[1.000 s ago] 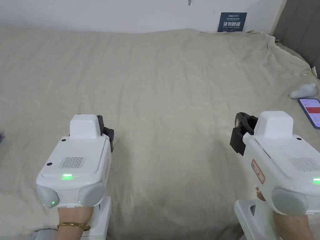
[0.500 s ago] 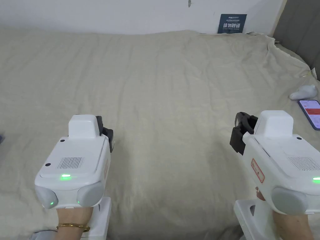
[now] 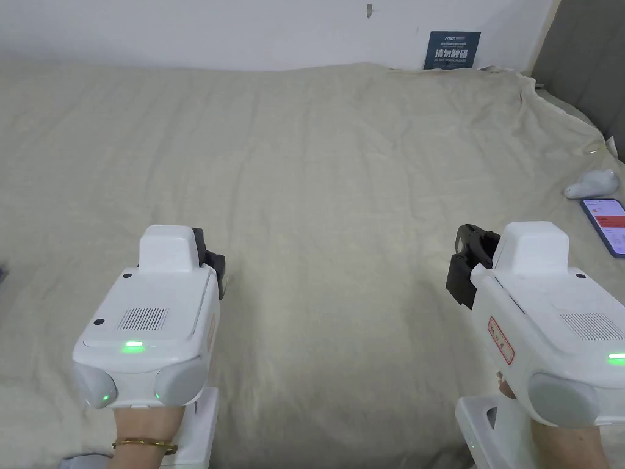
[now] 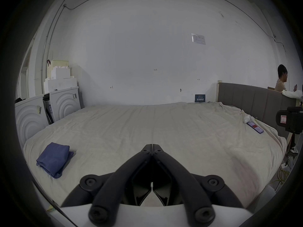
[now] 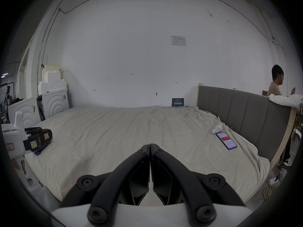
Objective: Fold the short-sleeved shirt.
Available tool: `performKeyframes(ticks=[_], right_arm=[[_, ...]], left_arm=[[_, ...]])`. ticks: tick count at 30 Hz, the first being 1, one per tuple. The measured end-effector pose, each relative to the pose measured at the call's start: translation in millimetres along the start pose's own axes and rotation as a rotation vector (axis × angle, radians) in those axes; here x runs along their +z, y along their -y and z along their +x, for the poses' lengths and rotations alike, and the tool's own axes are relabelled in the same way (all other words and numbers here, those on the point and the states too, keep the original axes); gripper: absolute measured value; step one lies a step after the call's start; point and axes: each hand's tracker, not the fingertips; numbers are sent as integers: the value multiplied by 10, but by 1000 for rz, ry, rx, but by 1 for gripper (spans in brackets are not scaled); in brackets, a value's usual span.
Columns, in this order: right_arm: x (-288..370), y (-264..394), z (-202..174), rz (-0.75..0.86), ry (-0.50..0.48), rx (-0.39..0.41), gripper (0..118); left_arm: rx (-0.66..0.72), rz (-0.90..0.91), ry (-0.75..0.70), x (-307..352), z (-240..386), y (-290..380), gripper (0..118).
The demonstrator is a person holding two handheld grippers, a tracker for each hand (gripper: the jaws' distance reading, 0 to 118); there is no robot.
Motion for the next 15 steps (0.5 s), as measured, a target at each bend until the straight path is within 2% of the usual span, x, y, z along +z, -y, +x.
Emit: performKeyframes(ticks=[15], right_arm=[[-7,10,-2,-1,-13,1,0]], left_arm=[[-3,6,-2,10,6,-15,0]])
